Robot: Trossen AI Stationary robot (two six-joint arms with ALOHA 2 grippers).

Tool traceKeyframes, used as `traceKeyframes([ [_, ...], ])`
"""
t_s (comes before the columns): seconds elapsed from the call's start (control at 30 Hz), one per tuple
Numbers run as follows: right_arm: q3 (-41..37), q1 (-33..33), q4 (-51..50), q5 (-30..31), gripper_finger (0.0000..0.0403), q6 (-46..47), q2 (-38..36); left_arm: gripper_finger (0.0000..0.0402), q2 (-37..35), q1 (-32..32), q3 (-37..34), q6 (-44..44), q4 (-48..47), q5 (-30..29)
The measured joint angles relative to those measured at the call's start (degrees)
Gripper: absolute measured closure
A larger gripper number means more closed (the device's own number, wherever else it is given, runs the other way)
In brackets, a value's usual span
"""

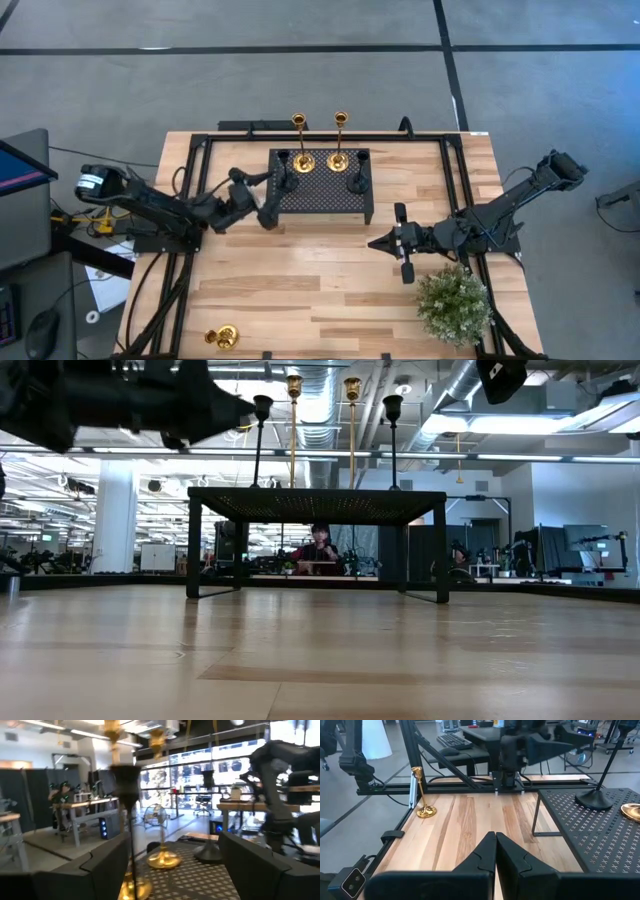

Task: Pick & Place candle stick holders
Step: Put the gold candle holder on the shelf

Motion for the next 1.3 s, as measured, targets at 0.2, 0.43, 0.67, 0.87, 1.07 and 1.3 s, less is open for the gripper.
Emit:
traceKeyframes([
  [0.2,0.0,0.0,0.0,-0.5,0.0403,0.0,0.0,0.0101,-6.1,-13.6,0.0,9.1,-5.9,-12.6],
  [0.43,0.0,0.0,0.0,-4.5,0.0403,0.0,0.0,0.0131,-9.5,-32.0,0.0,12.8,-7.7,-20.9],
  [0.67,0.0,0.0,0.1,-4.5,0.0403,0.0,0.0,0.0209,-9.6,-48.4,0.0,12.9,-7.7,-30.7],
  [0.87,0.0,0.0,0.7,-4.5,0.0403,0.0,0.0,0.0267,-9.6,-58.2,0.0,12.7,-7.7,-38.2],
  [1.07,0.0,0.0,0.7,-4.5,0.0403,0.0,0.1,0.0305,-9.6,-65.9,0.0,12.2,-7.6,-38.2],
  [1.3,0.0,0.0,0.7,-4.5,0.0403,0.0,0.1,0.0345,-9.6,-76.3,0.1,10.5,-7.6,-45.4],
])
